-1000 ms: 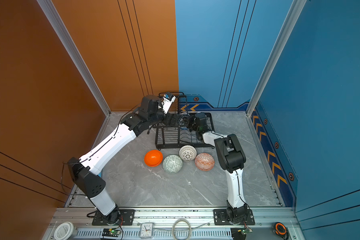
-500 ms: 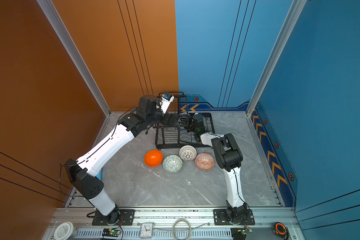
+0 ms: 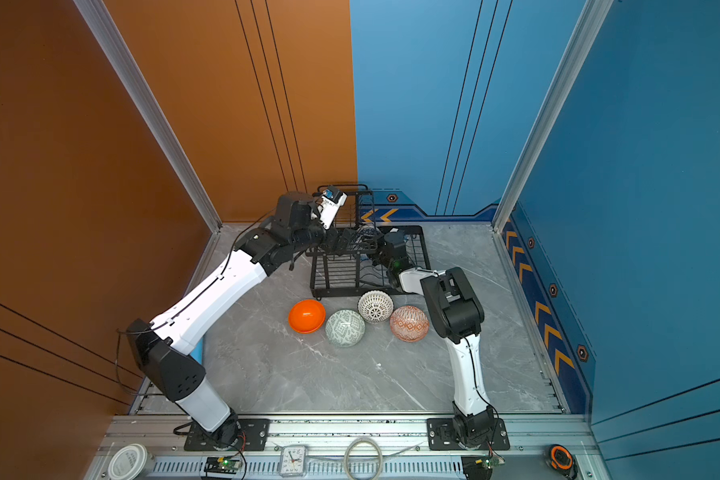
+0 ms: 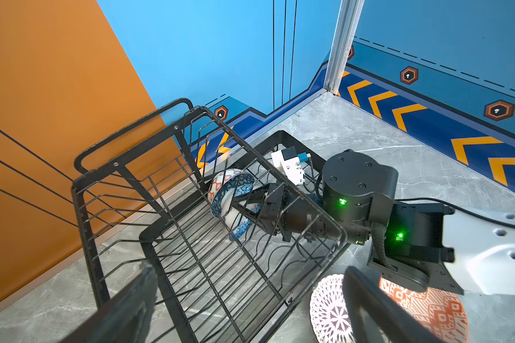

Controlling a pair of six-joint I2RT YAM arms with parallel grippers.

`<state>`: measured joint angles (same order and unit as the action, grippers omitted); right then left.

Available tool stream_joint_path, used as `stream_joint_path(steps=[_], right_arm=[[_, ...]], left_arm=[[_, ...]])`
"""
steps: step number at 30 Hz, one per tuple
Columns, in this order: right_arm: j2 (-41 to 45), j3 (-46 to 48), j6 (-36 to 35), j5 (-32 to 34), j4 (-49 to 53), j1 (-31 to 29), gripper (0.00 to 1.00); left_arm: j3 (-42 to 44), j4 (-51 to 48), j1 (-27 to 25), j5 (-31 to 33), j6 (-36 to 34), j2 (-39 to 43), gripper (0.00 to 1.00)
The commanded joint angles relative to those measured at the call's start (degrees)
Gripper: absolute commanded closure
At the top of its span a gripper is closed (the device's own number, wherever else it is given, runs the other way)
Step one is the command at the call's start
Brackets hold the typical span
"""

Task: Load the bowls into the dish rack
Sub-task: 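Lower the blue floral bowl with the right gripper into the rack beside the triangle-patterned bowl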

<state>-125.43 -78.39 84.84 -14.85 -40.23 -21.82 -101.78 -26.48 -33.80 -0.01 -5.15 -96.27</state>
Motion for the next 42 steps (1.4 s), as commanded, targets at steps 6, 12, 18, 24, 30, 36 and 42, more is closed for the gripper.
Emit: stream_joint_path(steps=[6, 12, 18, 24, 30, 36, 42], right_arm=[[0.53, 2.93, 2.28, 4.04, -6.00, -1.20, 1.00], [0.86, 6.48, 5.82, 7.30, -9.19, -1.47, 1.00], [1.33, 8.74, 8.03, 9.89, -10.24, -1.73, 1.00], [1.81, 9.50, 10.19, 11.97, -8.53, -2.39, 1.00], [1.86, 10.70, 13.45, 13.92, -7.53, -2.87, 1.00], [1.52, 10.60, 14.48, 13.87, -6.63, -2.90, 1.00], [1.42, 9.09, 14.65, 13.02, -3.92, -2.61, 1.00]], left_arm=[[0.70, -0.16, 0.49, 1.07, -0.48, 1.70, 0.02], [1.32, 0.10, 0.60, 1.07, 0.10, 1.83, 0.02], [1.16, 0.50, 0.77, 0.93, 0.53, 1.58, 0.02], [0.79, 0.63, 0.79, 0.80, 0.75, 1.26, 0.02], [0.53, 0.63, 0.71, 0.63, 0.97, 0.99, 0.02], [0.21, 0.62, 0.72, 0.62, 1.09, 0.65, 0.02], [0.00, 0.63, 0.67, 0.63, 1.05, 0.47, 0.02]])
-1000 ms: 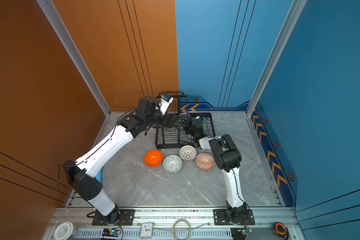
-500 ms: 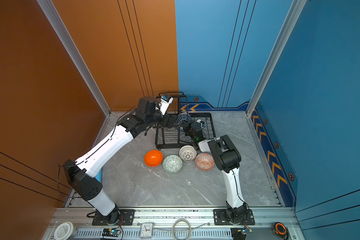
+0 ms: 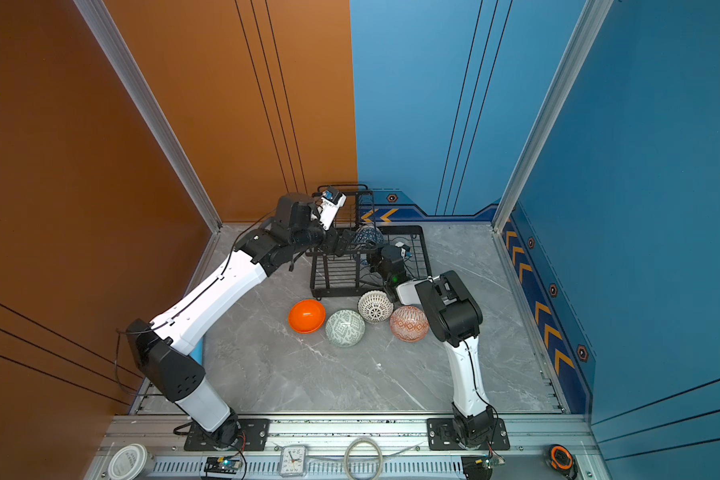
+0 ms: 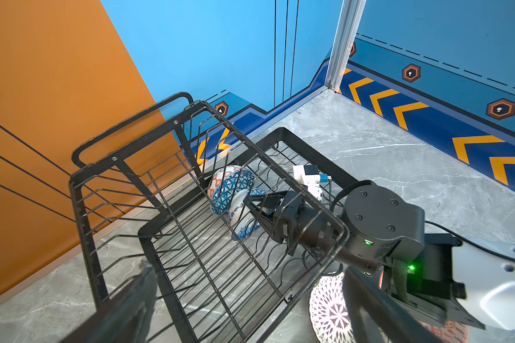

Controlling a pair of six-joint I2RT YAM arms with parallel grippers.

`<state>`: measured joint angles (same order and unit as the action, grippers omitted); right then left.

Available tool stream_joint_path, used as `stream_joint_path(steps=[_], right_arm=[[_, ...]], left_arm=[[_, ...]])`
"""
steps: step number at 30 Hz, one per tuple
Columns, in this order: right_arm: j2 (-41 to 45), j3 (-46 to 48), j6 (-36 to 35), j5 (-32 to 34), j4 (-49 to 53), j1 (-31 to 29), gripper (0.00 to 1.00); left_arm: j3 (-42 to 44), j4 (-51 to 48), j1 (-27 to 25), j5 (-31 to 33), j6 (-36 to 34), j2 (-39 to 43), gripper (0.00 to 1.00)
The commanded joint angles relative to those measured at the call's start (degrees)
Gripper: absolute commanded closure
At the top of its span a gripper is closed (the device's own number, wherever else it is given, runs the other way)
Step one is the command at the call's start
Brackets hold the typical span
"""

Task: Load the bowls into the dish rack
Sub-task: 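Lower the blue floral bowl with the right gripper into the rack beside the triangle-patterned bowl, then open the right gripper to release the bowl in the rack slots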

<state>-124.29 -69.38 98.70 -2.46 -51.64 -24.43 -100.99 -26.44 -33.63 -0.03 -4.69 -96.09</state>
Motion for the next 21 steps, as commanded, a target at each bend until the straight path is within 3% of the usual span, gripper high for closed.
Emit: stream_joint_path(steps=[1, 13, 21], right_arm=[[0.20, -0.08, 0.87, 0.59, 7.59, -0.01, 1.00], [0.05, -3.13, 1.17, -1.30, 11.99, 0.41, 0.89], [0.05, -4.00, 0.76, -2.28, 12.05, 1.09, 0.88]], left_arm=[[-0.87, 0.63, 0.50, 0.65, 0.58, 0.17, 0.02], [-2.06, 1.06, 0.65, 0.47, 1.05, -0.90, 0.02], [-2.63, 1.04, 0.64, 0.56, 1.31, -1.40, 0.02]])
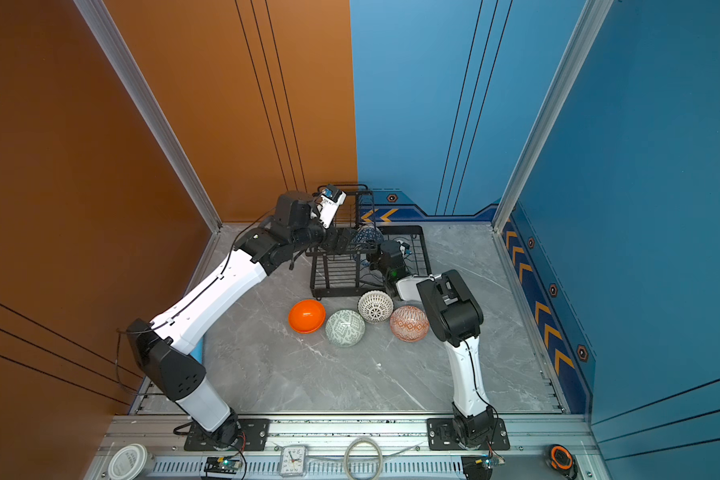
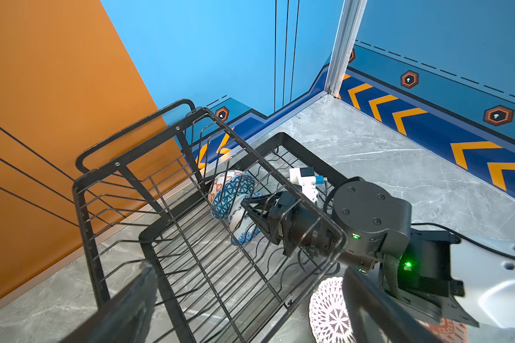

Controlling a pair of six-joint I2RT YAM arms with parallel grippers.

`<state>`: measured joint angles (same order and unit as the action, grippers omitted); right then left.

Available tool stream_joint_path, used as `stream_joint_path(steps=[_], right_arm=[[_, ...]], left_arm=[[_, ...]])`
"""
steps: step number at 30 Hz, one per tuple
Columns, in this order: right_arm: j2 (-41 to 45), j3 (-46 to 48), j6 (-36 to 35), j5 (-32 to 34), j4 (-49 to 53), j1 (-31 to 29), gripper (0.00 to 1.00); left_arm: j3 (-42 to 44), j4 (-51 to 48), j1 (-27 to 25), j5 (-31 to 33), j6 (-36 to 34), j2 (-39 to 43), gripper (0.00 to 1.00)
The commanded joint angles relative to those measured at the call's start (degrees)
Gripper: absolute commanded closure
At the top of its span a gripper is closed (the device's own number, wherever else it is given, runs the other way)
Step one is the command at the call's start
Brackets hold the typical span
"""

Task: Load the bowls into the dish rack
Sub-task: 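Open the right gripper to release the bowl in the rack slots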

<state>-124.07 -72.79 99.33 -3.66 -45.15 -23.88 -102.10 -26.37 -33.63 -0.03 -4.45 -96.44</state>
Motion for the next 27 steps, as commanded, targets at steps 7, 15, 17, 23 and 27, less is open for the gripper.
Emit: stream_joint_path(steps=[7, 15, 17, 23, 27], right_arm=[[-0.21, -1.17, -0.23, -2.13, 5.53, 1.18, 0.84], [0.32, -1.37, -1.04, -3.06, 5.21, 1.75, 0.75], [0.49, -1.59, -1.41, -3.50, 5.40, 1.98, 0.74], [0.90, -1.82, -2.14, -4.13, 5.11, 2.52, 0.69], [1.14, -2.09, -2.73, -4.81, 5.25, 2.83, 0.63]], left_arm=[[-2.30, 1.02, 0.41, 0.65, 1.22, -1.61, 0.02], [-2.84, 1.02, 0.23, 0.87, 1.24, -2.00, 0.02], [-2.89, 0.97, 0.14, 0.90, 1.28, -2.02, 0.02], [-3.25, 1.01, -0.21, 1.09, 1.28, -2.34, 0.02], [-3.41, 1.00, -0.39, 1.15, 1.25, -2.54, 0.02]])
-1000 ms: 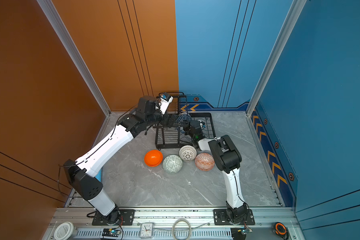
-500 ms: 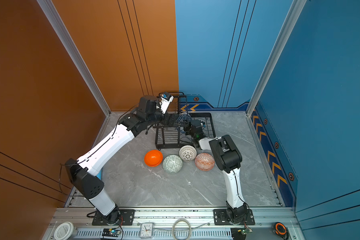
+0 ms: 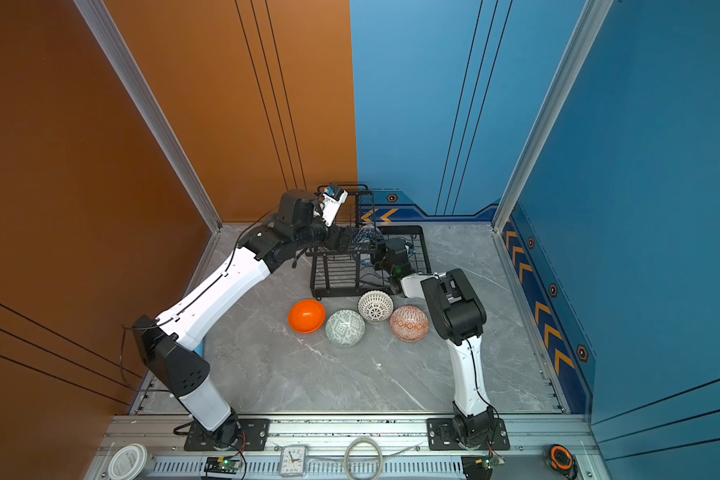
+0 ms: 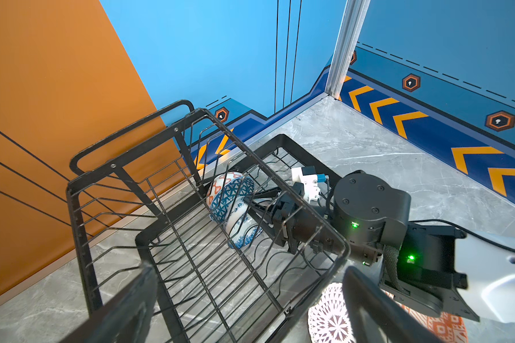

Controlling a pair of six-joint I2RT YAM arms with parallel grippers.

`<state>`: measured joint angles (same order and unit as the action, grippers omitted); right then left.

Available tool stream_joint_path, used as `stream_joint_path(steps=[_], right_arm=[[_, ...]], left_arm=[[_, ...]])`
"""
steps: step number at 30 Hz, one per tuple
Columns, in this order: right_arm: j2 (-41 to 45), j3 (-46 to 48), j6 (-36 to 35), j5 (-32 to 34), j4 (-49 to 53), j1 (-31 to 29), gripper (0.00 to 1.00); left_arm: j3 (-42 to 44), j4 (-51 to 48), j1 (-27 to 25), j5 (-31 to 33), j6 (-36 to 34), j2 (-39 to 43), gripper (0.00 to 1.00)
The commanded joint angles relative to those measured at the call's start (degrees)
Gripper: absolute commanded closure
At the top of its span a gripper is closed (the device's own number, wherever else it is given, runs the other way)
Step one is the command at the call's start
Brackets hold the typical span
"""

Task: Load the bowls into the dish rack
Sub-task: 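Open the right gripper to release the bowl in the rack slots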

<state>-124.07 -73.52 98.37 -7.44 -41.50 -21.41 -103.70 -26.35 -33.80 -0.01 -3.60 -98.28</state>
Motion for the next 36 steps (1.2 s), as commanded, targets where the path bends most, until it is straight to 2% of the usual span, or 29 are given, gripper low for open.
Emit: stream_joint_path(steps=[1, 27, 30, 36], right_arm=[[1.18, -1.34, -1.77, -1.05, 1.62, 0.40, 0.62], [4.69, 1.19, -3.25, -3.41, 1.56, 1.96, 0.52], [4.85, 2.09, -3.41, -3.46, 1.42, 2.18, 0.47], [7.91, 4.00, -3.95, -4.44, 1.65, 2.67, 0.46]], left_arm=[[-1.84, 0.97, -0.24, 1.15, 0.40, -0.71, 0.02], [-3.44, 0.87, -1.26, 1.86, 0.00, -1.59, 0.02], [-3.59, 0.90, -1.24, 2.12, -0.25, -1.59, 0.02], [-3.88, 0.95, -1.16, 2.47, -0.59, -1.48, 0.02]])
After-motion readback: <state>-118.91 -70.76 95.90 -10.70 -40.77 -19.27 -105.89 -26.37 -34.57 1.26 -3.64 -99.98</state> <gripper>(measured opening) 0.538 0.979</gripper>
